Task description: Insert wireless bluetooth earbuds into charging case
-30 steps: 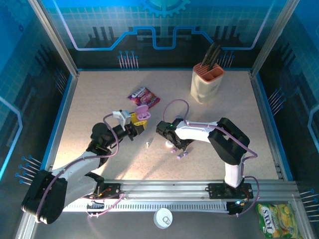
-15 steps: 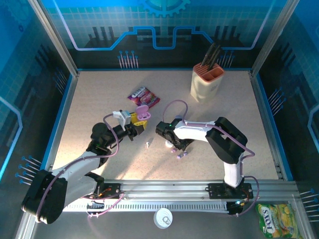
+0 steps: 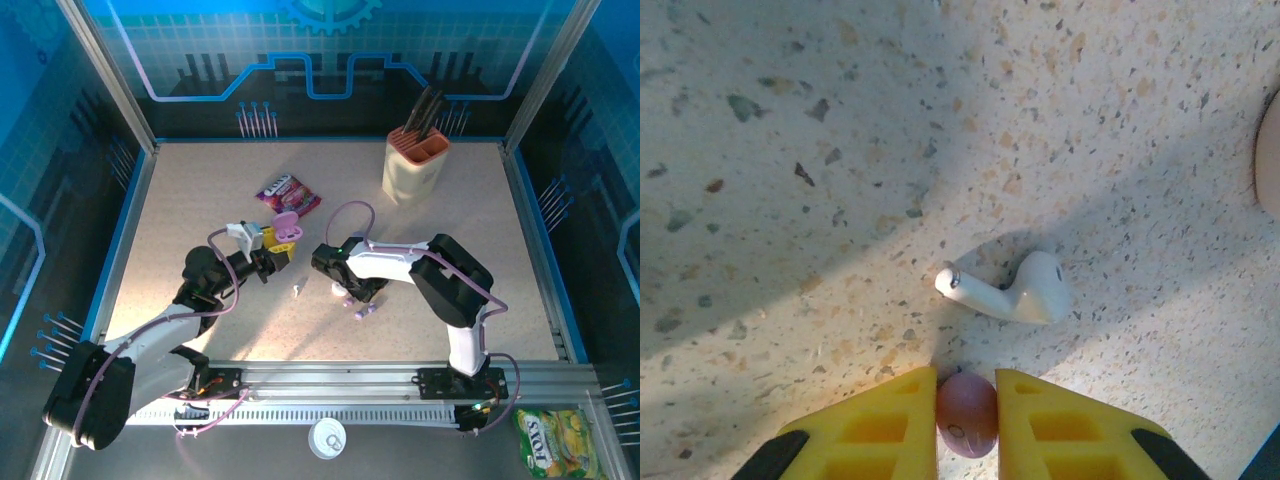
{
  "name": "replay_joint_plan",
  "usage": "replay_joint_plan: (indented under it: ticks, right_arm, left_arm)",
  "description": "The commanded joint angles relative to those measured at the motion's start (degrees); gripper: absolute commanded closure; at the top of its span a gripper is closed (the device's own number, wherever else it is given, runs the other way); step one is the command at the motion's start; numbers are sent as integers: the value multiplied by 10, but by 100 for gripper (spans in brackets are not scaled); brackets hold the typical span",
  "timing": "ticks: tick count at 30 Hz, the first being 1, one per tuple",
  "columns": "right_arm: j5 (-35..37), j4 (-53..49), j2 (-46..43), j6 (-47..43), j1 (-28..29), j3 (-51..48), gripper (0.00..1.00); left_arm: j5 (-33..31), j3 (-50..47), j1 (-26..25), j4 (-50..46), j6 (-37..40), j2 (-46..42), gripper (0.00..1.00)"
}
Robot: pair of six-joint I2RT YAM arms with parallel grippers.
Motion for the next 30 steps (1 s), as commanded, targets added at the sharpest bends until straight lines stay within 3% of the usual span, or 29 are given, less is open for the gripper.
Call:
replay_joint_plan:
  ticks: [1,7,19,30]
  right_arm:
    - [-47,0,-39,19,-15,-12,82]
    - [-173,49,-149,30,-60,-54,82]
    - [-460,113,-322,64,-214,-128,82]
    - [-499,99,-369,72,-237,-109,81]
  left_arm:
    - [21,0,4,10,19,6,61]
    - [40,2,-3,42,27,38,61]
    - [55,32,-58,115,32,135,61]
    - [74,55,-86,159,36,209,61]
